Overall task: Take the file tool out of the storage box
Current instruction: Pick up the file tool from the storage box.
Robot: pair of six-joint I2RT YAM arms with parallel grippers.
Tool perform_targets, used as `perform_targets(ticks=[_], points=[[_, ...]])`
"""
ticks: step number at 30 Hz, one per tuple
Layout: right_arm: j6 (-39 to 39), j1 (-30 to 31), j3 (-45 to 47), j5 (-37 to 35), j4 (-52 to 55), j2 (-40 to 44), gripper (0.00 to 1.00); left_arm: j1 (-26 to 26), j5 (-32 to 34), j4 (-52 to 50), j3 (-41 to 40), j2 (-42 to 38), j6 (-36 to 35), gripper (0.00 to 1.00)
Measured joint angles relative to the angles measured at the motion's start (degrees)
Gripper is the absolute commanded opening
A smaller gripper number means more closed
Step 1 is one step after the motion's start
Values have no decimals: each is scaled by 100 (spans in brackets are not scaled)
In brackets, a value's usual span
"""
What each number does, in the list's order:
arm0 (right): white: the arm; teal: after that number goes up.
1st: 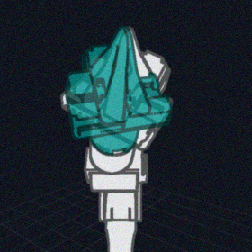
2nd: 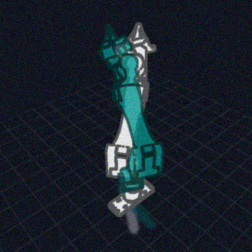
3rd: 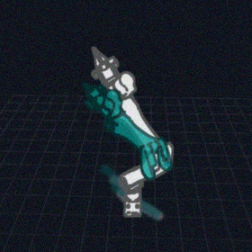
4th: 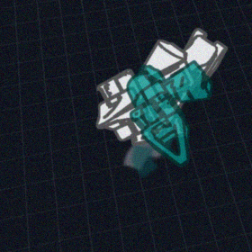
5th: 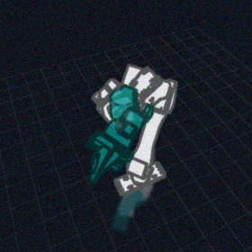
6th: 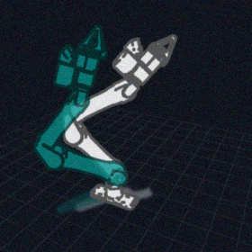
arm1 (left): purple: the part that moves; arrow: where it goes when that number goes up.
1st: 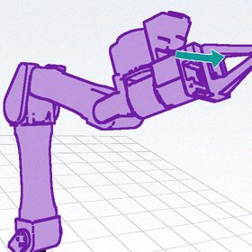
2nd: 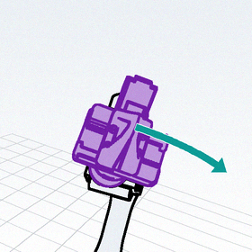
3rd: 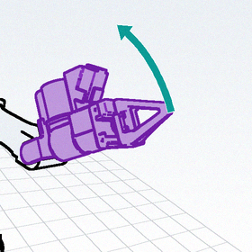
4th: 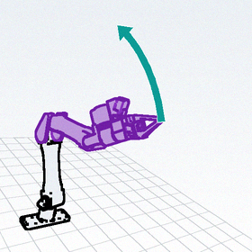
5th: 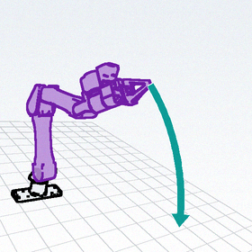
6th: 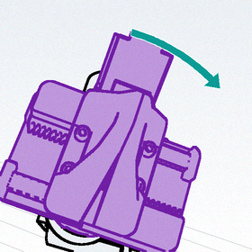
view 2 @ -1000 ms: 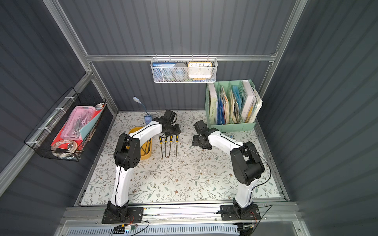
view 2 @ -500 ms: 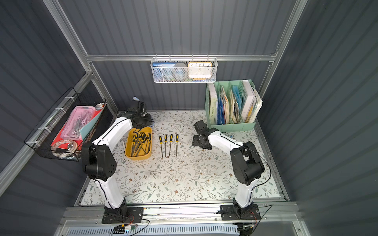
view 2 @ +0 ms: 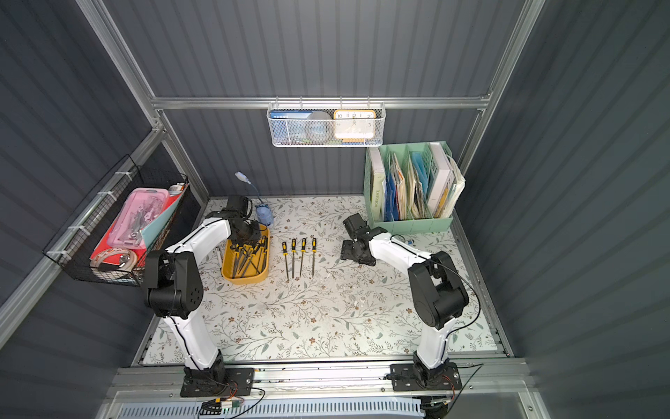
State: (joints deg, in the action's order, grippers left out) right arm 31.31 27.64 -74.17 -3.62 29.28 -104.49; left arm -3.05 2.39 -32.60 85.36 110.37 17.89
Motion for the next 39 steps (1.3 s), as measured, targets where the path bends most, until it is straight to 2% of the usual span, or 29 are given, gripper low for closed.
perform_targets(ticks=[17, 27, 39], points=[[-24, 0, 4, -2, -2, 0, 73, 31, -26, 138, -114, 501, -293, 34], [-22, 0, 4, -2, -2, -2, 74, 31, 4, 146, -122, 542, -332, 32], [-7, 0, 7, -4, -4, -2, 73, 31, 2, 162, -240, 525, -337, 22]])
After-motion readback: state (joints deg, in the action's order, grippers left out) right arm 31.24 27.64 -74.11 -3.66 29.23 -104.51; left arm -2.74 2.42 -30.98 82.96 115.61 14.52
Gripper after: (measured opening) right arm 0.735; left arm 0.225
